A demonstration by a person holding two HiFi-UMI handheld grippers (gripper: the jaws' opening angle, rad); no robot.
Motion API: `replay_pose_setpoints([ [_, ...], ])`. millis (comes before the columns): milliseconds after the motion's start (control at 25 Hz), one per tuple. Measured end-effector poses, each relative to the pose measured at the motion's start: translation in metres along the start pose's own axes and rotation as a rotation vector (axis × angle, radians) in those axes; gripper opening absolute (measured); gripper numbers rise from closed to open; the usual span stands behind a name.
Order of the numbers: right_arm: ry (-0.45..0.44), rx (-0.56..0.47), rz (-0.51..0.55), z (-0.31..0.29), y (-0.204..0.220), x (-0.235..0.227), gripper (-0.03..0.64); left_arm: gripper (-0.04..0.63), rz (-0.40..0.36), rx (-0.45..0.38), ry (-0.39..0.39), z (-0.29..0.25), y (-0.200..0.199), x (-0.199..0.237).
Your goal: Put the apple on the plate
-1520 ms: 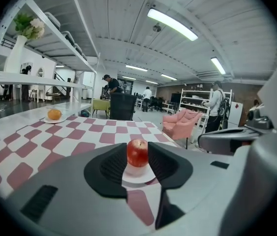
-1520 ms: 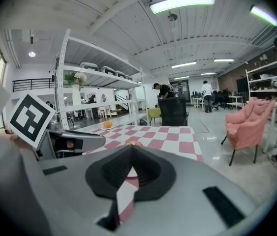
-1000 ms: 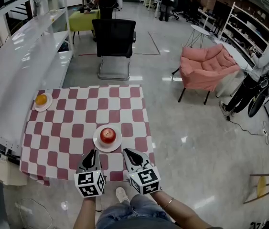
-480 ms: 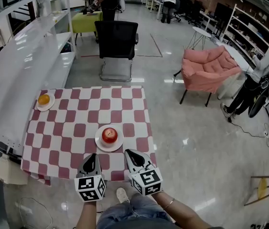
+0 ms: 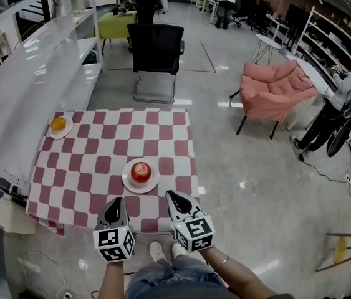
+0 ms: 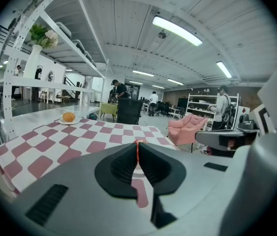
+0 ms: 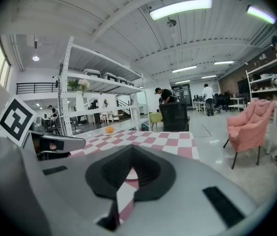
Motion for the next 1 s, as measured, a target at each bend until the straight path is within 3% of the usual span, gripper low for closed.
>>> replay_pose_setpoints([
  [1000,-0.102,-0.025,-0.006,0.039,-0.003,-0.018,0.009,0.025,0.003,-0.024,-0.106,0.042,0.004,-0.039],
])
Point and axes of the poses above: the fingertips, and each gripper's own axes: z backward along the fingers, x to its left, y out of its underside, the point moved 1 cm from there along z, backward along the fingers, and after that the axes turned 3 degrees about x, right-handed, at the moved point
